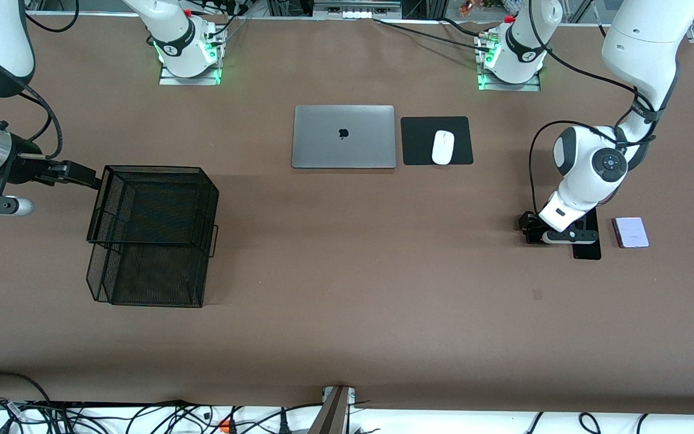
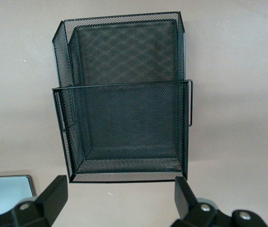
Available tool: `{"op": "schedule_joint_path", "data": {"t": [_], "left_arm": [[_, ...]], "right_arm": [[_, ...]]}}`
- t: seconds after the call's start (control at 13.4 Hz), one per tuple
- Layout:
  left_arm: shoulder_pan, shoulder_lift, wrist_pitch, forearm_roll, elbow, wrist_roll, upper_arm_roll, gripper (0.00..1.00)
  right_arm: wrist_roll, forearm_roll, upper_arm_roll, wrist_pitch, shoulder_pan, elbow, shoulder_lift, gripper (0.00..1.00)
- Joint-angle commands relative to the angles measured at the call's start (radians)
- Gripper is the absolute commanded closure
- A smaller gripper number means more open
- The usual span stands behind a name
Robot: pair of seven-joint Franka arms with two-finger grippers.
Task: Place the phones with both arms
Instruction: 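Grasp the black flip phone with the left gripper and lift it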
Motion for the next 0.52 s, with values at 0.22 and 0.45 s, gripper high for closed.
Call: {"op": "schedule_joint_path", "data": {"t": [0.22,0.45], "left_arm": [[-0.042,0.027,-0.267,0.013,0.228,-0.117,-0.039,0.99],[-0.149,0.034,-0.441,0.013,0.361,-0.238,-0.039,0.99]], "right_arm": [[-0.015,0.016,0.002,-0.012,-0.008,0.001,-0.01,0.0],[-0.013,0.016,0.002,-0.014,-0.008,0.001,-0.01,0.0]]}}
